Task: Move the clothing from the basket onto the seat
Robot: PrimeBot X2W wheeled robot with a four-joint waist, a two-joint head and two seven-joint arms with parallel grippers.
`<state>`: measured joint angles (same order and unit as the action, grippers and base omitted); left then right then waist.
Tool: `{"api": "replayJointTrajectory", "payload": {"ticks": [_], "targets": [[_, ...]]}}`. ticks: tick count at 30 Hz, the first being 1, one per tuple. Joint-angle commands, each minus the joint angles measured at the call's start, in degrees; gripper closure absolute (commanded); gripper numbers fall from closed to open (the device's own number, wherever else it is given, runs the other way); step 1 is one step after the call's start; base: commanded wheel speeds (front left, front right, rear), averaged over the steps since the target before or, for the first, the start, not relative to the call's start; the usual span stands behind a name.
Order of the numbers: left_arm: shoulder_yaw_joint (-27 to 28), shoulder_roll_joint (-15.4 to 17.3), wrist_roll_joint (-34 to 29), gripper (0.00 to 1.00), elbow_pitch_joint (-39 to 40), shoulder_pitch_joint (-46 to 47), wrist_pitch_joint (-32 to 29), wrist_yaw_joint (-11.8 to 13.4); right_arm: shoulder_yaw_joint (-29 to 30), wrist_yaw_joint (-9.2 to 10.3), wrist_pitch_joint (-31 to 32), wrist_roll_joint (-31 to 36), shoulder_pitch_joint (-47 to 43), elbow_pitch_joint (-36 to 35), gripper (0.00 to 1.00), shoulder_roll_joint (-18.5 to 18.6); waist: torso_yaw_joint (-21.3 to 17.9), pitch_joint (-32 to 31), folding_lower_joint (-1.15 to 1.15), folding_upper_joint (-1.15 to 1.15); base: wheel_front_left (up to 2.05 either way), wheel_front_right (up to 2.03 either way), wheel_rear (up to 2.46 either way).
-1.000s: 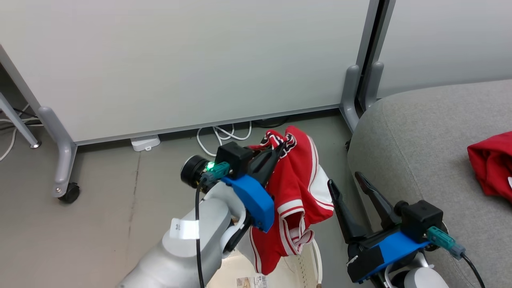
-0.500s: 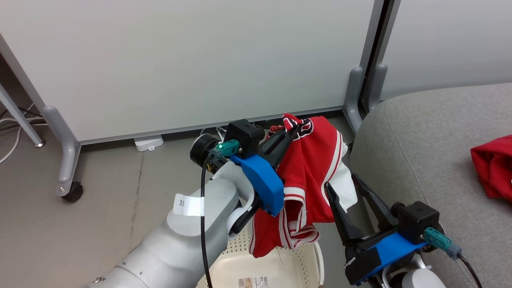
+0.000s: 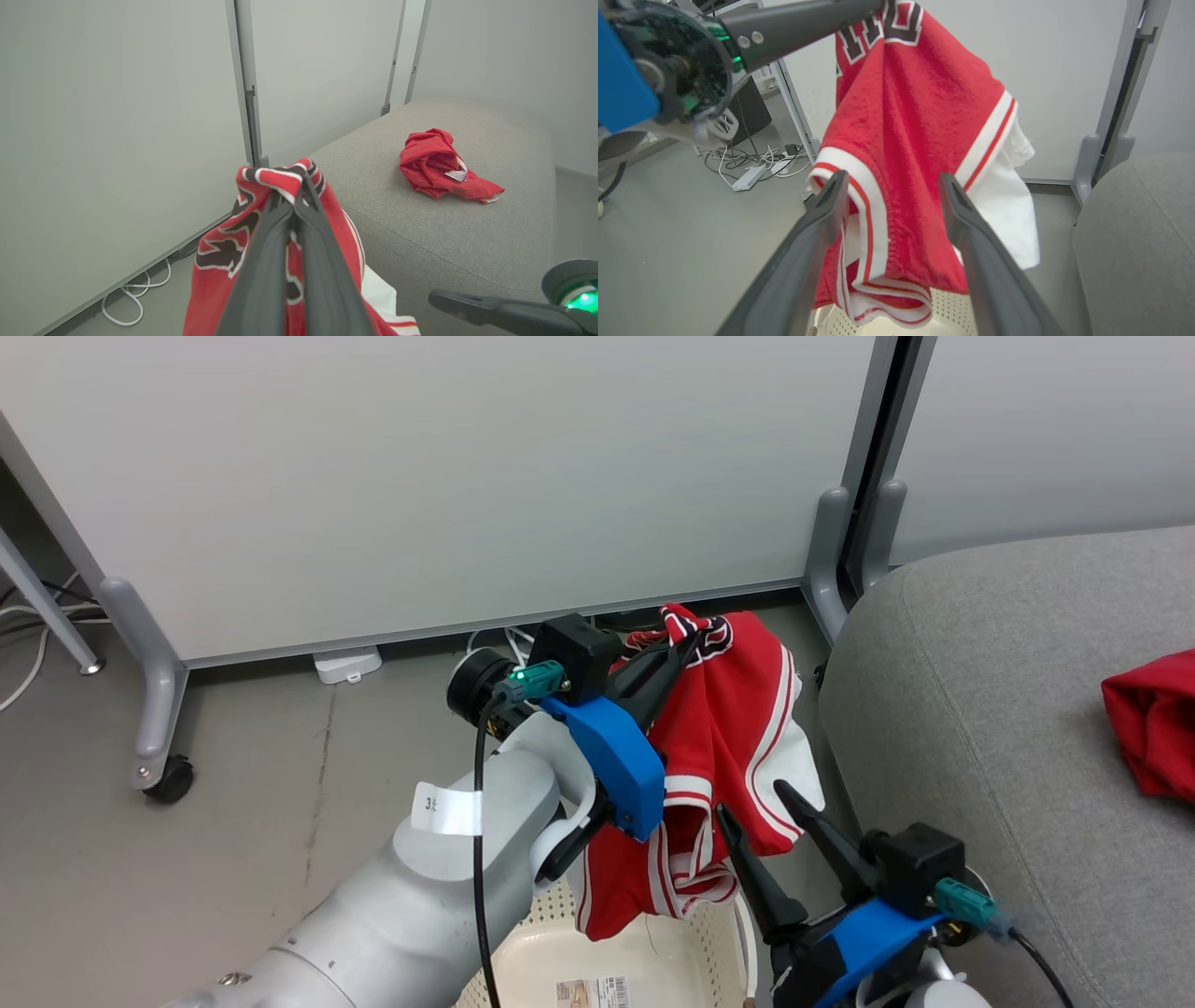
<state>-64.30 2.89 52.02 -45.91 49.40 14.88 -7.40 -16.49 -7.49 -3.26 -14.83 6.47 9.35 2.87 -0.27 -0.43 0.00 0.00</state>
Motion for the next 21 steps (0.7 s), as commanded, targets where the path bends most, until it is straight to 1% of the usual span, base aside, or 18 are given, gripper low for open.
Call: {"api": "replayJointTrajectory", "payload": {"ticks": [1, 5, 15, 21], "targets": [[-0.4, 0.0, 0.5, 1.0, -0.1, 1.1, 0.3, -0.1, -0.7, -0.01, 0.0, 0.0, 0.6, 1.1, 0.0, 0.0, 0.0, 0.1, 0.0, 0.0, 0.0, 0.0, 0.0], [-0.8, 0.0, 0.9, 1.0, 0.0, 1.4, 0.4, -0.1, -1.8, -0.01, -0.2, 0.7, 2.0, 3.6, 0.0, 0.0, 0.1, 0.2, 0.0, 0.0, 0.0, 0.0, 0.0], [-2.0, 0.0, 1.6, 1.0, 0.9, 1.6, 0.4, -0.1, -3.0, -0.01, -2.8, 3.3, 7.7, 13.6, 0.0, 0.0, 0.6, 0.5, 0.0, 0.0, 0.0, 0.0, 0.0], [-2.3, 0.0, 1.9, 1.0, 1.3, 1.4, 0.4, -0.1, -4.0, -0.01, -4.1, 3.5, 12.1, 19.0, 0.0, 0.0, 0.9, 0.4, 0.0, 0.0, 0.0, 0.0, 0.0]]}}
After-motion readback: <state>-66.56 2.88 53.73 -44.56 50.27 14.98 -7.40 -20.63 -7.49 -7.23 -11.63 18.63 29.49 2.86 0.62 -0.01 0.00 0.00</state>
